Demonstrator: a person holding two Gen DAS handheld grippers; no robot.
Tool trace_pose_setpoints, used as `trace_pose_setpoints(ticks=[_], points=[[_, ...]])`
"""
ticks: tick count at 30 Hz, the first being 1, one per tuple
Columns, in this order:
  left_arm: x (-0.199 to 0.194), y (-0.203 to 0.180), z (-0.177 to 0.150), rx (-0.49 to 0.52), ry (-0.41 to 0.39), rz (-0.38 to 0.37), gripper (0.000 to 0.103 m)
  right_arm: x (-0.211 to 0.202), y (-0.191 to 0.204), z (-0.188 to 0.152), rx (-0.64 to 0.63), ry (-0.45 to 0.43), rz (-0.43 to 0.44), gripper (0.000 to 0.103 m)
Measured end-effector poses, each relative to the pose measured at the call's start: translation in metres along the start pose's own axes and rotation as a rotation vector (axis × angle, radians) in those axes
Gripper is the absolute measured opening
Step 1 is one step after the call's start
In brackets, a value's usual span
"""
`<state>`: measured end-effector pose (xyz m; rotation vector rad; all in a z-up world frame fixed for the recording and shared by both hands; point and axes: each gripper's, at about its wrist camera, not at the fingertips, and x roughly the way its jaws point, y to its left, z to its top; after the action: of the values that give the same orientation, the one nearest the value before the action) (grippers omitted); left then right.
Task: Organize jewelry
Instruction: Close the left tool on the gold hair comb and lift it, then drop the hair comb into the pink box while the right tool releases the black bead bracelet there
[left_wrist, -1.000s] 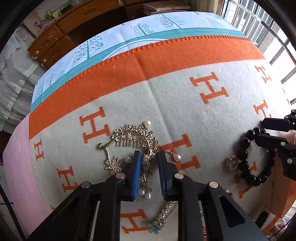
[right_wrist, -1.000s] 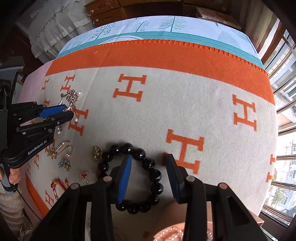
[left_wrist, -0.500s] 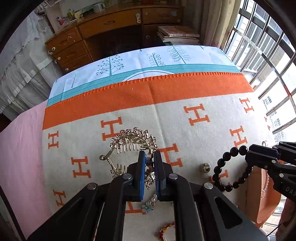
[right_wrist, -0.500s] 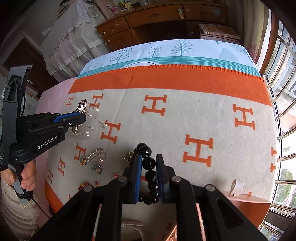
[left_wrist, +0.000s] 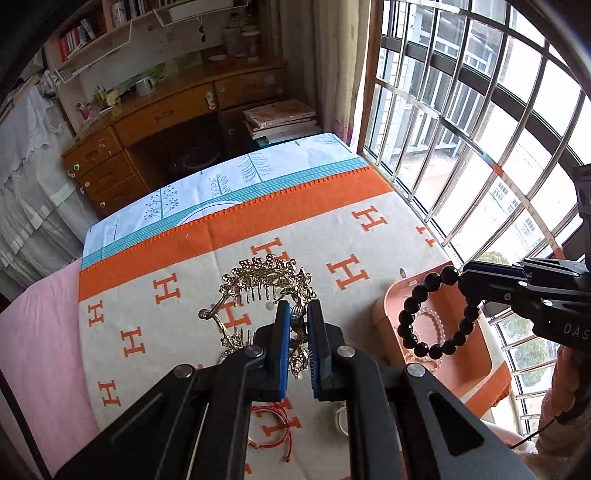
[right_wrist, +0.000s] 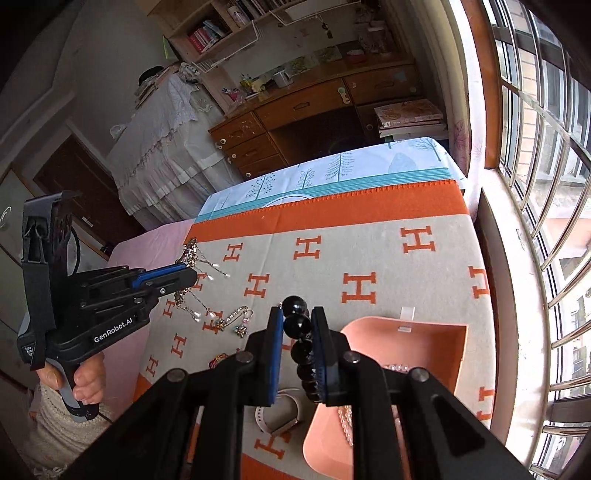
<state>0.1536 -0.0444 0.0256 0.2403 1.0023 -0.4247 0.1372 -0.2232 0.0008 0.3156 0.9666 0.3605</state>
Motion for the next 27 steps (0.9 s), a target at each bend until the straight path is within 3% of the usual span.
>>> trace_pose_setpoints(ticks=[4,10,18,20,24,27], points=[[-0.004,-0.046,-0.006,0.072,-0.005,-0.053,0.007,-0.015,-0.016,-0.015,0.015,-0.006,-0.022,0.015],[0.004,-0.096,-0.019,0.138,0.021,-0.099,0.007,-0.002,-0.042,-0.030,0.054,0.037,-0.061,0.015],[0.017,-0.120,-0.034,0.177,0.071,-0.090,0.007,0.030,-0.065,-0.028,0.136,0.090,0.031,0.016],[0.022,-0.123,-0.034,0.179,0.083,-0.087,0.007,0.045,-0.077,-0.028,0.164,0.123,0.000,0.016],[0.026,-0.128,-0.035,0.187,0.090,-0.090,0.007,0.058,-0.094,-0.036,0.180,0.138,-0.140,0.021],[0.032,-0.133,-0.034,0.197,0.097,-0.100,0.007,0.049,-0.100,-0.045,0.182,0.121,-0.132,0.023]])
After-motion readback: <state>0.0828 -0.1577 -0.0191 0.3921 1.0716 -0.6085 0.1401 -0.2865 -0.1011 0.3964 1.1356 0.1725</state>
